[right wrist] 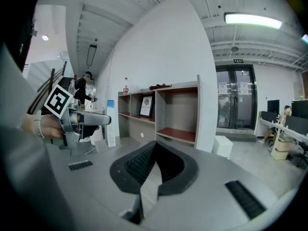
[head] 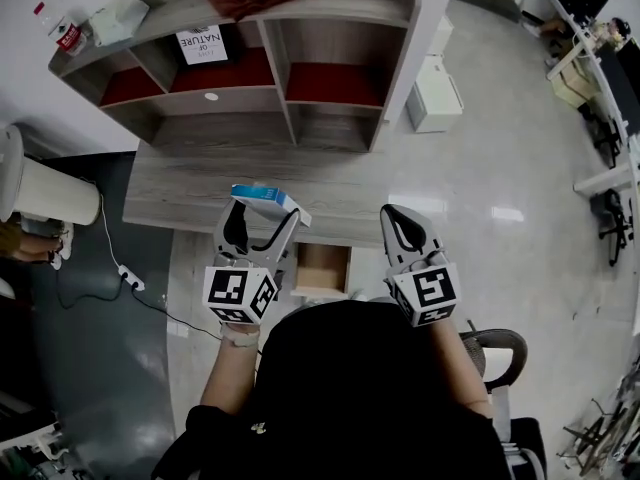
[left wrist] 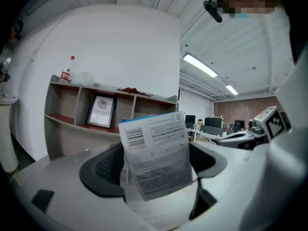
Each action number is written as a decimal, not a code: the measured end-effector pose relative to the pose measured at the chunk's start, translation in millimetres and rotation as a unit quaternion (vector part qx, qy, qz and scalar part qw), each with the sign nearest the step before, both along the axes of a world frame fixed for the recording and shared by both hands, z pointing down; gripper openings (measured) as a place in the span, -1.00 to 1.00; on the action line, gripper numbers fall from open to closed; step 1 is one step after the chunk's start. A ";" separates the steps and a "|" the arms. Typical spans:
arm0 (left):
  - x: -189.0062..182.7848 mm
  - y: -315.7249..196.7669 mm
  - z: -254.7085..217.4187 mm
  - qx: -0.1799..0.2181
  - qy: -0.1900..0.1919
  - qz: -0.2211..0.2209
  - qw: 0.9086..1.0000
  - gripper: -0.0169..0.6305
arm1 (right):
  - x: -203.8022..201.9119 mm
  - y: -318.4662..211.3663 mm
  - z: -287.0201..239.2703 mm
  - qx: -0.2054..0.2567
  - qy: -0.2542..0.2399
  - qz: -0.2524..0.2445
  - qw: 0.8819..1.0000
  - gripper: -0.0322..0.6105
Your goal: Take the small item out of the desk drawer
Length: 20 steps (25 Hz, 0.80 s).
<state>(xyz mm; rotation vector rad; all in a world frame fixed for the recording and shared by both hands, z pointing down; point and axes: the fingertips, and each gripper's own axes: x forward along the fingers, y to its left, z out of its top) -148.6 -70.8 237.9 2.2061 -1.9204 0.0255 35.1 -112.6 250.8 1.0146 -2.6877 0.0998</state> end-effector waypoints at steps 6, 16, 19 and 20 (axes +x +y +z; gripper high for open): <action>-12.6 3.0 -22.6 0.044 -0.002 -0.017 0.999 0.39 | -3.6 -2.7 -16.1 0.017 -0.012 -0.009 1.000 -0.91; -18.8 7.8 -14.2 0.032 0.004 -0.027 0.999 0.39 | -11.2 1.1 -19.9 0.022 -0.020 -0.023 0.999 -0.91; -18.4 9.3 -10.4 0.025 0.006 -0.026 0.999 0.39 | -12.4 3.9 -17.9 0.011 -0.028 -0.029 0.999 -0.91; -18.4 10.1 -9.1 0.023 0.006 -0.026 0.999 0.39 | -12.2 4.7 -16.7 0.009 -0.028 -0.029 0.999 -0.91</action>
